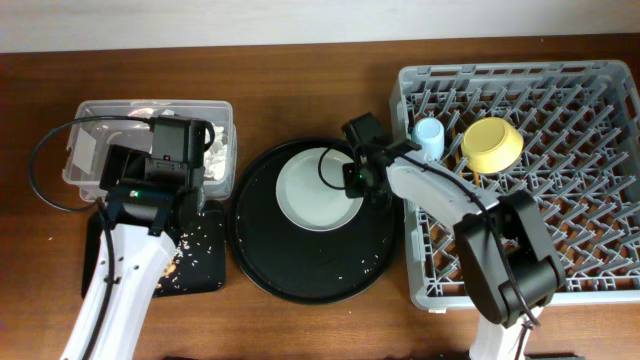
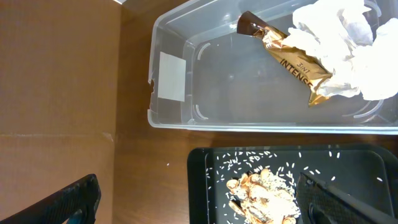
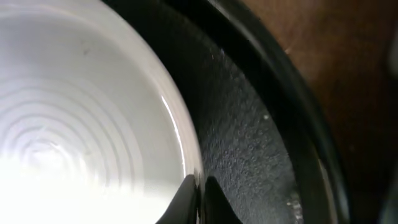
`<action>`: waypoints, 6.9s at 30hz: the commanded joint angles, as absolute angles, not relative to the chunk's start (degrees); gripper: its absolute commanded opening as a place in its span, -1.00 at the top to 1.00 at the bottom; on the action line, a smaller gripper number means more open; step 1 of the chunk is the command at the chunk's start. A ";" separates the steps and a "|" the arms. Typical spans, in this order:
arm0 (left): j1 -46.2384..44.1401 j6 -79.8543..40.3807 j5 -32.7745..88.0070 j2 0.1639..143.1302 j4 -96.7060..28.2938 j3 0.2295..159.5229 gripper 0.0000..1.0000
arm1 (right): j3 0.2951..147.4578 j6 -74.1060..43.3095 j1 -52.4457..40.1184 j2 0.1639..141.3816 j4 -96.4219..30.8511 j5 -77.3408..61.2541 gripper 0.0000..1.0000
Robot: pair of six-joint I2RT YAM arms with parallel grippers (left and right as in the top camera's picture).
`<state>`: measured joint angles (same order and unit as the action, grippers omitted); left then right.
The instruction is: Sort waste into correct bins and load items into the dishwasher rack
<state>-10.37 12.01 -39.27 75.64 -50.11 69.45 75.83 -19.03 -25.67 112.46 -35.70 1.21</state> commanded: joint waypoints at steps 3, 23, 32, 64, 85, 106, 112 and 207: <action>-10.15 12.53 -39.86 74.87 -50.17 70.24 -0.99 | 88.99 -11.31 -24.64 100.86 -47.64 2.28 0.92; -10.15 12.53 -39.88 74.87 -50.17 70.24 -0.99 | 95.98 21.02 -24.60 75.57 -80.68 49.58 0.92; -10.15 12.53 -39.88 74.87 -50.17 70.24 -0.99 | 95.79 18.98 -10.22 81.69 -84.58 49.91 0.91; -10.15 12.53 -39.88 74.87 -50.17 70.24 -0.99 | 96.62 12.36 -2.98 99.81 -83.13 52.99 0.92; -10.15 12.53 -39.88 74.87 -50.17 70.24 -0.99 | 96.71 13.19 -3.03 98.94 -79.59 41.50 0.90; -10.15 12.53 -39.88 74.87 -50.17 70.24 -0.99 | 102.56 12.95 -3.03 94.78 -73.63 16.71 -0.97; -10.15 12.53 -39.88 74.87 -50.17 70.24 -0.99 | 108.71 12.99 -3.03 90.15 -72.77 -17.78 -0.97; -10.15 12.53 -39.88 74.87 -50.17 70.24 -0.99 | 0.32 3.77 -2.92 0.21 -3.88 -7.22 -0.97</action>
<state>-10.37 12.03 -39.27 75.61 -50.13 69.54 0.71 4.43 -3.07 0.84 -3.62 -7.94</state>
